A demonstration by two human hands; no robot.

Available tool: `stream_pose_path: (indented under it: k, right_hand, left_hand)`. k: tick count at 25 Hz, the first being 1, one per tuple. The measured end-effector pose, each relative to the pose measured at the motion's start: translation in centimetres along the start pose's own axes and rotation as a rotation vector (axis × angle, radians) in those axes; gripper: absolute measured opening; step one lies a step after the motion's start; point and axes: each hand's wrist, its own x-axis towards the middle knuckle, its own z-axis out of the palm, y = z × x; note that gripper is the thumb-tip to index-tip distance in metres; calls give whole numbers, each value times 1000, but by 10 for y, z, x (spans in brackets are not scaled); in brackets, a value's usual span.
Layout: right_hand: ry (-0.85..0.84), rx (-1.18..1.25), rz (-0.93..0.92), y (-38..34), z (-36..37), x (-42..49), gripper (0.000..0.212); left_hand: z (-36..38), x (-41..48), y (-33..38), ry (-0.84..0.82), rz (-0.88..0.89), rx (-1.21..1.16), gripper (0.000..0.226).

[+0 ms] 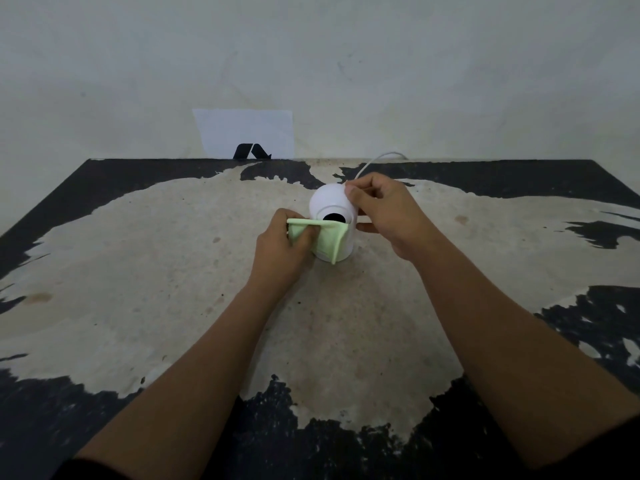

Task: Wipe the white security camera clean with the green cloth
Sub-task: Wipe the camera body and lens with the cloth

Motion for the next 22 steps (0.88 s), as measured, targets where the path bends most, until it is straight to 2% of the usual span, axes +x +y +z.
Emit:
stream_pose_path:
  k: [6, 10, 17, 22]
  right_hand:
    - [-14, 24, -2, 3, -1, 1, 7]
    - [-41, 40, 9, 2, -4, 2, 6]
    - [-35, 67, -1, 4, -3, 4, 4]
    - [2, 22, -92, 7, -1, 6, 3]
  left_hand:
    - [1, 4, 0, 37, 7, 29, 23]
    - [4, -3, -1, -16, 12, 6, 20]
    - [22, -4, 6, 4, -62, -52, 44]
    - [40, -3, 17, 97, -140, -13, 69]
